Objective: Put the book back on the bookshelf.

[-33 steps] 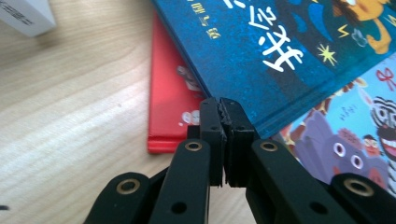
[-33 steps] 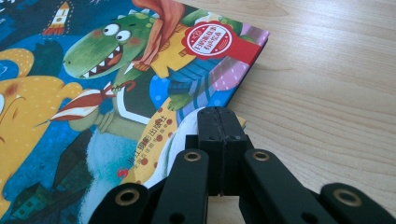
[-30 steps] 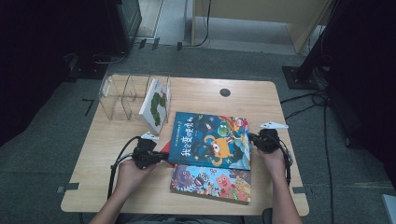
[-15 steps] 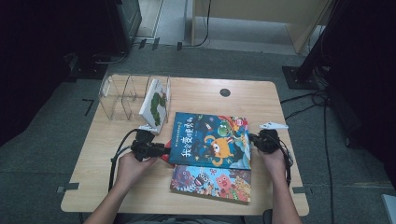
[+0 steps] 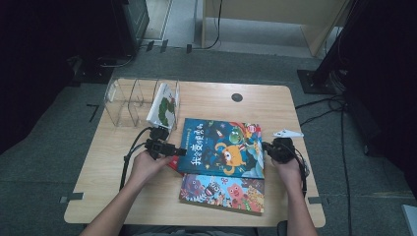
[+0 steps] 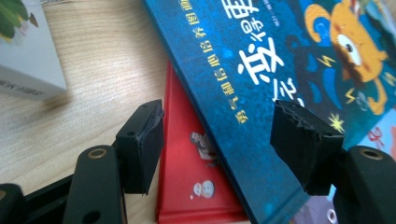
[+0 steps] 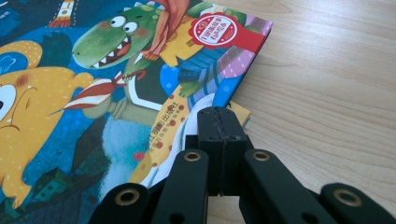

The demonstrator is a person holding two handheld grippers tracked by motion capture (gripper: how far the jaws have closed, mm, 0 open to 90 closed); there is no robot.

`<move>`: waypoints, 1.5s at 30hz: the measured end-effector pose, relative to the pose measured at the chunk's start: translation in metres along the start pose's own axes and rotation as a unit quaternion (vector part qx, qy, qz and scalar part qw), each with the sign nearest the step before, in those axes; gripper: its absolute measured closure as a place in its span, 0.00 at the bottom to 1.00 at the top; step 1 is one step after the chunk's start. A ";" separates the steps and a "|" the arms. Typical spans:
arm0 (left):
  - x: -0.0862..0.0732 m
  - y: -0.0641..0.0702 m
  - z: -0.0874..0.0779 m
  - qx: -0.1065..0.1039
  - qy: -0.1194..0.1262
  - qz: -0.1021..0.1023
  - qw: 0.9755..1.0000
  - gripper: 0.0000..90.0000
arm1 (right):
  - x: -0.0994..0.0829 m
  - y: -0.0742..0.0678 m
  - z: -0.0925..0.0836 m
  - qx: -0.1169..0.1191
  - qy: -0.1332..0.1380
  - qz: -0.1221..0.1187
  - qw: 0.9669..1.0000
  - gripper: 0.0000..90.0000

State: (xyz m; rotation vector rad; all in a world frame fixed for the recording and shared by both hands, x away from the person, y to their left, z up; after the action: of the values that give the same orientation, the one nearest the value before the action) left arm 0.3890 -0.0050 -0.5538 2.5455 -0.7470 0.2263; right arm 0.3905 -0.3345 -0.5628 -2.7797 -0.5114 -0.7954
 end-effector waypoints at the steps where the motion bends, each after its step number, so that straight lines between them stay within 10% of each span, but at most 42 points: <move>1: 0.001 0.001 0.001 0.003 -0.003 0.002 1.000 0.41 | -0.001 0.000 0.000 0.001 -0.001 0.001 1.000 1.00; 29: 0.018 -0.001 0.020 -0.009 -0.021 -0.034 0.999 0.38 | -0.003 -0.009 0.001 0.014 -0.002 -0.005 1.000 1.00; 45: 0.024 0.013 -0.020 -0.009 -0.021 -0.024 0.999 0.50 | -0.005 -0.011 0.001 0.026 -0.007 -0.010 1.000 1.00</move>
State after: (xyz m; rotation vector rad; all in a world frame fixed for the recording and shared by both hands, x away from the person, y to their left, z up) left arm 0.4012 -0.0162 -0.5243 2.5557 -0.6981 0.1510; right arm 0.3824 -0.3251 -0.5650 -2.7374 -0.5552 -0.7569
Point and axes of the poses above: each handheld gripper's, and its own axes: z roughly forward along the jaws, x roughly out of its top, y roughly to its right, the point moved 10 cm from there along z, roughly forward along the jaws, and after that the axes turned 13 degrees about -y, right-handed, at the moved point
